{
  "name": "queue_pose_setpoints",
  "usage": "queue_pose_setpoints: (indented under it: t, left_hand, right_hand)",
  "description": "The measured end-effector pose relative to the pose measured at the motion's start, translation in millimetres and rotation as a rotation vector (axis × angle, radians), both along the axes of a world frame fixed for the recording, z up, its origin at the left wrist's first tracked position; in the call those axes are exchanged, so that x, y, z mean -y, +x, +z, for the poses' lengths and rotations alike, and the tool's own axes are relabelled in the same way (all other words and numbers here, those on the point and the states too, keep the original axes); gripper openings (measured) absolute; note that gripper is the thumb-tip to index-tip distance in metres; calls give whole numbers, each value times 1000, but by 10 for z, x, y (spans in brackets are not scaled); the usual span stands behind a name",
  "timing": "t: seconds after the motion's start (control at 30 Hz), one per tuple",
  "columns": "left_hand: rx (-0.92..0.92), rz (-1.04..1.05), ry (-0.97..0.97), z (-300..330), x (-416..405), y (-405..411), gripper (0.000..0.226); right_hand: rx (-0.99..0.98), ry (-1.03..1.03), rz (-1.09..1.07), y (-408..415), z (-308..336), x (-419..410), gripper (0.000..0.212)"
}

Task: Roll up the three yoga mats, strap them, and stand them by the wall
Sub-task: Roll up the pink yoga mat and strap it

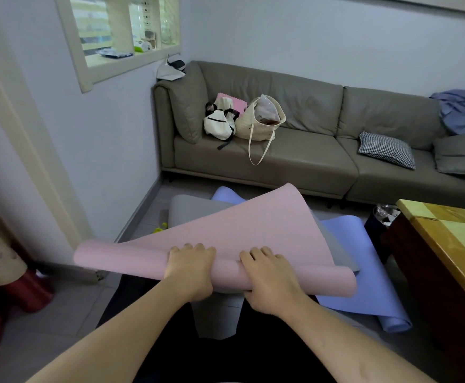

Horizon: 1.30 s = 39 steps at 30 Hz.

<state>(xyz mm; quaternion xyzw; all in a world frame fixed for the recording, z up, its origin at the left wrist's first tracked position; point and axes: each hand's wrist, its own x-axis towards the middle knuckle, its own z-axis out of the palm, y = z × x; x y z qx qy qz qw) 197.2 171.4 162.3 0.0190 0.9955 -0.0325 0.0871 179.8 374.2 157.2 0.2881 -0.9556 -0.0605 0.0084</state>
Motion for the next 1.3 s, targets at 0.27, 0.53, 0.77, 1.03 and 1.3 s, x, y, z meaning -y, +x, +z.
queue_pose_setpoints:
  t: [0.27, 0.53, 0.77, 1.03, 1.3]
  left_hand:
    - [-83, -14, -60, -162, -42, 96, 62]
    - [-64, 20, -35, -52, -37, 16, 57]
    - [109, 25, 29, 85, 4, -98, 55]
    - [-125, -17, -55, -149, -68, 103, 59]
    - [-25, 19, -34, 37, -38, 14, 54]
  right_hand:
    - [86, 86, -55, -104, 131, 99, 47]
    - [249, 79, -87, -208, 213, 135, 44]
    - [-60, 18, -1, 52, -25, -34, 50]
    - [202, 77, -72, -139, 231, 79, 47]
    - [177, 15, -61, -111, 214, 79, 48]
